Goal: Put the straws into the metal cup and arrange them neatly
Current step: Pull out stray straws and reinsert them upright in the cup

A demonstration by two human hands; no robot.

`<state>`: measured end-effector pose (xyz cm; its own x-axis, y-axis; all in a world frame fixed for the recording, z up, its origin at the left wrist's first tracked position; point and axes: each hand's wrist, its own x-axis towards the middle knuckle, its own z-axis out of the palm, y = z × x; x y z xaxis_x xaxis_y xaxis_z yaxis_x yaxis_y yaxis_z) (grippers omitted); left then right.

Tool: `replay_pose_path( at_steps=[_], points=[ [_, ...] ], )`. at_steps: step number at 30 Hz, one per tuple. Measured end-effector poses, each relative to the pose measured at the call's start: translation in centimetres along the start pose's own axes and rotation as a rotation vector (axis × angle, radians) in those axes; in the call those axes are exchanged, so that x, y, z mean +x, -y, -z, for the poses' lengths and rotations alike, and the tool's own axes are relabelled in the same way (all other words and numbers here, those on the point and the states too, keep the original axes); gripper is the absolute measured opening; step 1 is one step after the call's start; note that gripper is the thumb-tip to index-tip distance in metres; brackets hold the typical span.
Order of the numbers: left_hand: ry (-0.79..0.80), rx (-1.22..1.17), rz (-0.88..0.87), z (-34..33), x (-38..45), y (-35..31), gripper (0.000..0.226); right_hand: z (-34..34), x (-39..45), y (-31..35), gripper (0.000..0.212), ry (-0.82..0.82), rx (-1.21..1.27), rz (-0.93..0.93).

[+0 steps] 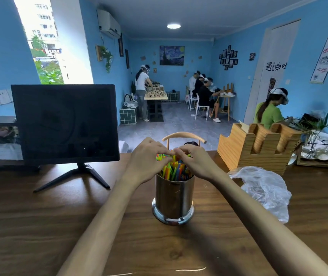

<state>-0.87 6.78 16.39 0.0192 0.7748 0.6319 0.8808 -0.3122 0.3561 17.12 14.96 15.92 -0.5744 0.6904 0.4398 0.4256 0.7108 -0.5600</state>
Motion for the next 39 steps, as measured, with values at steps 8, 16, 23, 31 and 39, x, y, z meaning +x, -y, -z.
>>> replay_pose_path(
  at_steps=[8,16,23,31,39],
  points=[
    [-0.369,-0.402,0.149,1.6,1.1,-1.0,0.018,-0.3,-0.2,0.9,0.025,0.047,0.158,0.083],
    [-0.043,-0.339,0.154,1.7,0.6,-0.3,0.011,-0.3,-0.1,0.7,0.021,0.060,0.158,0.077],
    [0.157,-0.256,0.131,1.3,0.2,-0.2,0.024,1.3,-0.6,-0.3,0.041,0.157,0.266,0.014],
    [0.333,-0.244,0.113,1.3,-0.1,-0.7,0.020,1.3,-0.6,-1.1,0.020,0.116,0.192,-0.010],
    [0.290,-0.132,0.119,0.4,-0.3,-0.6,0.018,1.0,-0.9,-0.9,0.016,0.112,0.222,-0.015]
  ],
)
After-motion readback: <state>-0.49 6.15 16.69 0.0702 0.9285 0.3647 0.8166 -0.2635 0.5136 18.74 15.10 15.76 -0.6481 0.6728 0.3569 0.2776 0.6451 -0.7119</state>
